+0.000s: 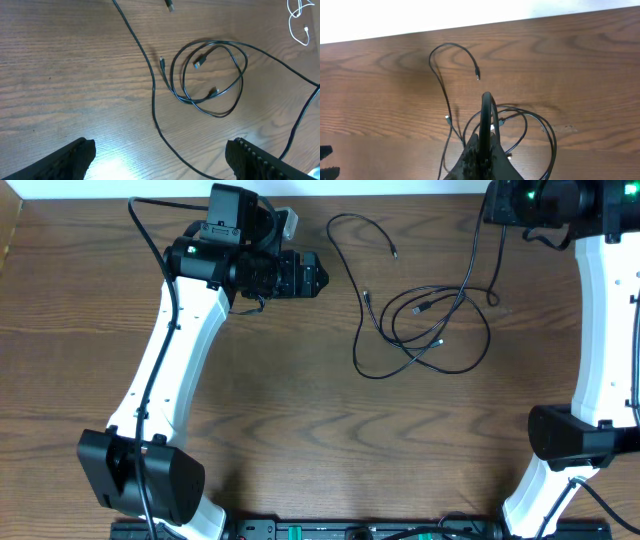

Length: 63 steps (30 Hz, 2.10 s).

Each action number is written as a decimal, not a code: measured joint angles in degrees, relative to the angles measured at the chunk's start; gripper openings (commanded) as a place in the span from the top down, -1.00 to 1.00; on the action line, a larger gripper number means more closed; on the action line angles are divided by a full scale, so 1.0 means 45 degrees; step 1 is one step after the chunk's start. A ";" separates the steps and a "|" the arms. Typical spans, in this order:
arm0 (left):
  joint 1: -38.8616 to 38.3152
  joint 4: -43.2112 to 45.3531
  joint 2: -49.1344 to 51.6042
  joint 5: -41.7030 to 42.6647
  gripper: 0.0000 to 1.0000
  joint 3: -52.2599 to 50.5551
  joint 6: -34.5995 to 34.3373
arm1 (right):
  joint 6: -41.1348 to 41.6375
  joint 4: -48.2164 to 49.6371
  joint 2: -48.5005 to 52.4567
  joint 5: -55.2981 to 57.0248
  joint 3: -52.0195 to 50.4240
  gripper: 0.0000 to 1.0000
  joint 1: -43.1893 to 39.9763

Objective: Untangle cables

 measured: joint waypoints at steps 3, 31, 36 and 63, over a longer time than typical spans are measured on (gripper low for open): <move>0.0000 0.0000 0.0000 0.0000 -0.78 0.0000 0.0000 | -0.0073 -0.0029 0.0000 0.0000 -0.0005 0.98 -0.0053; 0.0000 0.0000 0.0083 0.0000 -0.79 0.0000 0.0000 | -0.0597 0.1928 -0.5620 0.0039 0.0821 0.98 -0.3565; 0.0000 0.0000 0.0083 0.0000 -0.78 0.0000 0.0000 | -0.0631 0.3410 -0.8111 0.0466 0.1180 0.99 -0.4454; 0.0000 0.0092 0.0087 0.0000 -0.78 0.0000 0.0000 | -0.1953 0.2254 -0.0330 0.3871 0.0967 0.98 -0.7334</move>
